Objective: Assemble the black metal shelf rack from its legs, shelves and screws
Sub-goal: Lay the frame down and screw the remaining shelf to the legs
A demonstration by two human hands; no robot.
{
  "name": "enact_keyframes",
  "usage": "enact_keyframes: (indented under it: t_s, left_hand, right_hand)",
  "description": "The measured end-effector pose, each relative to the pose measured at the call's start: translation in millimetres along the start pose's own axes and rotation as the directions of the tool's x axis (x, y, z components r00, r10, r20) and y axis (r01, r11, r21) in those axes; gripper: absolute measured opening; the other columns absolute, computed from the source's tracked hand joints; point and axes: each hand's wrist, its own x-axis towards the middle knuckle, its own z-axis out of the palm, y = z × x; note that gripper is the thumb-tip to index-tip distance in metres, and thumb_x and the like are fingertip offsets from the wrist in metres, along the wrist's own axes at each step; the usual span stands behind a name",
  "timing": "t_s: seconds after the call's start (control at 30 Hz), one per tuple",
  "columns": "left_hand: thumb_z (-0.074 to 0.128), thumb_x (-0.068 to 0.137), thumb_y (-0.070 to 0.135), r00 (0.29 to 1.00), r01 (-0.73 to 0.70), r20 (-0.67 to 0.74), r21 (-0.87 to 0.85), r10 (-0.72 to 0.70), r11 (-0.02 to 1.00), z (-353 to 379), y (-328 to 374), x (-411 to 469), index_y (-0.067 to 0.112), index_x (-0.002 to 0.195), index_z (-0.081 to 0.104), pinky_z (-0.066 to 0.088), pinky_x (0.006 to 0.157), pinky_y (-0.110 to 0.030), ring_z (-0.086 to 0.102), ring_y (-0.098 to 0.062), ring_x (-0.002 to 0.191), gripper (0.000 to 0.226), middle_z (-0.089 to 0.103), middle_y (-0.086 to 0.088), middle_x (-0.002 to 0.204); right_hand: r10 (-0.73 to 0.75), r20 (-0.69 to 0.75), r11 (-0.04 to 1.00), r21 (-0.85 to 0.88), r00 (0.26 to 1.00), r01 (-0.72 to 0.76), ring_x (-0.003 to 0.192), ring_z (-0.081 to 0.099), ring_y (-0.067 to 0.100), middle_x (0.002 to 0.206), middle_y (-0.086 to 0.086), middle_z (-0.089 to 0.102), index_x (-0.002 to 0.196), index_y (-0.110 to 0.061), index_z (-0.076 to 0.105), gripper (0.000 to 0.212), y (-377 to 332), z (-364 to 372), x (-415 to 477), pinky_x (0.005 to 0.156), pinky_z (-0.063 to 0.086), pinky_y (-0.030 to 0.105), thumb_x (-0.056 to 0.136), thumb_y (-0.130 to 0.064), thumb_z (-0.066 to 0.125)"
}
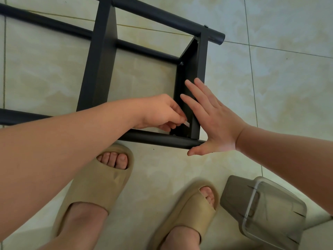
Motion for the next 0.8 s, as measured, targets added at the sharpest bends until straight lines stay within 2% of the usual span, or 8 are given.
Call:
enact_keyframes:
  t_s: [0.1, 0.2, 0.37, 0.63, 0.8]
  left_hand:
    - [0.065, 0.095, 0.013, 0.991, 0.129, 0.07, -0.215, -0.116, 0.968, 2.9, -3.0, 2.3, 0.014, 0.093, 0.071, 0.053, 0.076, -0.029, 0.065, -0.011, 0.077, 0.006, 0.07, 0.0, 0.082]
    - [0.065, 0.096, 0.016, 0.986, 0.161, 0.089, -0.265, -0.142, 0.951, 1.2, -4.3, 4.5, 0.013, 0.099, 0.069, 0.054, 0.077, -0.028, 0.072, -0.012, 0.087, 0.006, 0.076, -0.003, 0.097]
    - [0.07, 0.092, 0.012, 0.992, 0.117, 0.005, -0.342, -0.122, 0.932, 4.5, -3.3, 5.9, 0.009, 0.101, 0.066, 0.058, 0.062, -0.022, 0.074, -0.011, 0.073, 0.01, 0.077, -0.006, 0.081]
    - [0.076, 0.086, 0.011, 0.994, 0.057, -0.072, -0.355, -0.088, 0.933, 3.8, -3.1, 6.1, 0.01, 0.097, 0.066, 0.057, 0.062, -0.022, 0.074, -0.013, 0.072, 0.015, 0.077, -0.006, 0.08]
    - [0.076, 0.086, 0.011, 0.992, 0.028, -0.106, -0.298, -0.062, 0.954, 7.0, -1.2, 6.1, 0.012, 0.095, 0.068, 0.058, 0.064, -0.023, 0.073, -0.012, 0.069, 0.012, 0.075, -0.003, 0.072]
  right_hand:
    - [0.001, -0.003, 1.0, 0.007, 1.0, -0.001, 0.155, -0.012, 0.034, 0.167, 0.02, -0.002, 0.157, -0.001, 0.018, 0.133, 0.1, -0.3, -0.4, 0.126, 0.007, 0.047, 0.067, -0.094, 0.048]
    - [-0.001, -0.005, 1.0, 0.01, 1.0, 0.001, 0.155, -0.011, 0.034, 0.167, 0.02, -0.002, 0.157, 0.0, 0.018, 0.133, -0.2, -0.1, -0.6, 0.126, 0.007, 0.047, 0.067, -0.093, 0.048]
    - [-0.001, -0.005, 1.0, 0.011, 1.0, 0.002, 0.155, -0.011, 0.034, 0.167, 0.02, -0.001, 0.157, 0.001, 0.02, 0.133, -0.1, 0.0, -0.2, 0.126, 0.009, 0.048, 0.068, -0.093, 0.049]
    - [-0.011, -0.023, 1.0, -0.008, 1.0, 0.011, 0.155, -0.009, 0.036, 0.167, 0.021, -0.001, 0.157, 0.001, 0.018, 0.133, 0.9, 1.8, -0.3, 0.125, 0.012, 0.052, 0.069, -0.095, 0.044]
    - [-0.008, -0.02, 1.0, -0.012, 1.0, 0.007, 0.155, -0.01, 0.035, 0.167, 0.021, -0.002, 0.157, 0.001, 0.016, 0.134, 0.9, 2.7, -0.1, 0.126, 0.008, 0.048, 0.068, -0.095, 0.045]
